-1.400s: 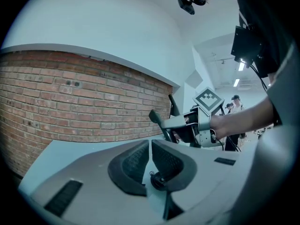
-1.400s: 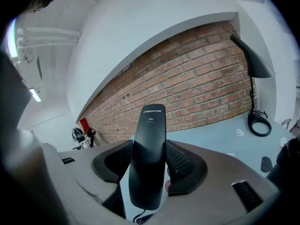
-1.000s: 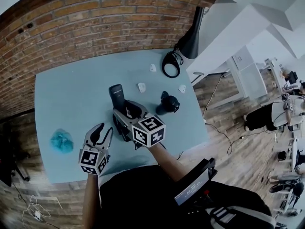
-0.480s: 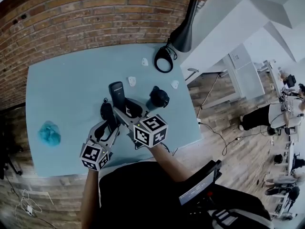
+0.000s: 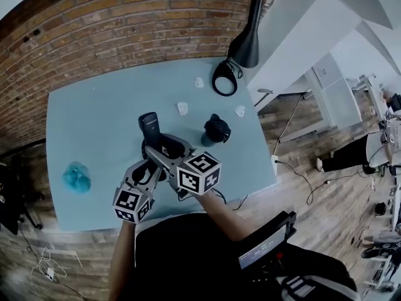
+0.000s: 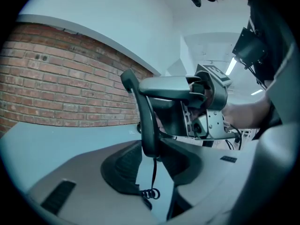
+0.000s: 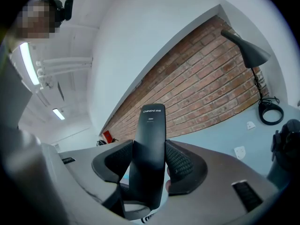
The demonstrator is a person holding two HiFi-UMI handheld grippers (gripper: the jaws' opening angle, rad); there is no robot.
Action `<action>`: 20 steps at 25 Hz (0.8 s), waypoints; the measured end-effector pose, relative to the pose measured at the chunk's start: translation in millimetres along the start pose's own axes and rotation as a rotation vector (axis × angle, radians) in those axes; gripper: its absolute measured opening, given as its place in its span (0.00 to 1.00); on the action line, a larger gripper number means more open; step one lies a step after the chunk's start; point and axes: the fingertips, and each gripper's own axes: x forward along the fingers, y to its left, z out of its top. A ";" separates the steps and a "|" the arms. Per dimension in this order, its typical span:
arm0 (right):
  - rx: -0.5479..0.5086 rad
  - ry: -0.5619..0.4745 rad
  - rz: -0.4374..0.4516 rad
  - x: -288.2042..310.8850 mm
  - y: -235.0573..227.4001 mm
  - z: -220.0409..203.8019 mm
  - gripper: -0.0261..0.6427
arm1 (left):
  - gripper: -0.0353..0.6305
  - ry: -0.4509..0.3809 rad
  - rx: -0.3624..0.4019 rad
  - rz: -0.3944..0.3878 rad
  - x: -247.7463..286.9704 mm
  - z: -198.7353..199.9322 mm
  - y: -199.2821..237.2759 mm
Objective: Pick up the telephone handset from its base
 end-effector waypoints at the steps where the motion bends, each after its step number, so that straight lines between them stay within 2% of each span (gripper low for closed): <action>1: 0.005 0.001 0.015 0.1 0.5 -0.1 0.38 | 0.28 0.002 0.005 0.003 -0.7 0.4 0.4; 4: 0.012 0.006 0.052 0.3 1.8 -3.9 0.38 | 0.27 0.016 0.004 0.016 -3.5 -3.2 2.8; 7: 0.018 -0.008 0.047 -2.7 -1.7 -5.9 0.38 | 0.27 0.011 -0.001 0.026 -3.0 -4.2 2.5; 12: 0.015 -0.017 0.061 -9.5 -0.9 -5.7 0.37 | 0.26 -0.067 -0.048 0.068 -9.8 16.0 12.6; 17: 0.015 -0.020 0.058 -13.1 -1.4 -7.4 0.37 | 0.26 -0.103 -0.007 0.116 -23.0 37.5 27.8; 20: 0.026 -0.037 0.071 -15.9 2.2 -5.0 0.37 | 0.26 -0.141 -0.015 0.133 -35.2 52.6 34.4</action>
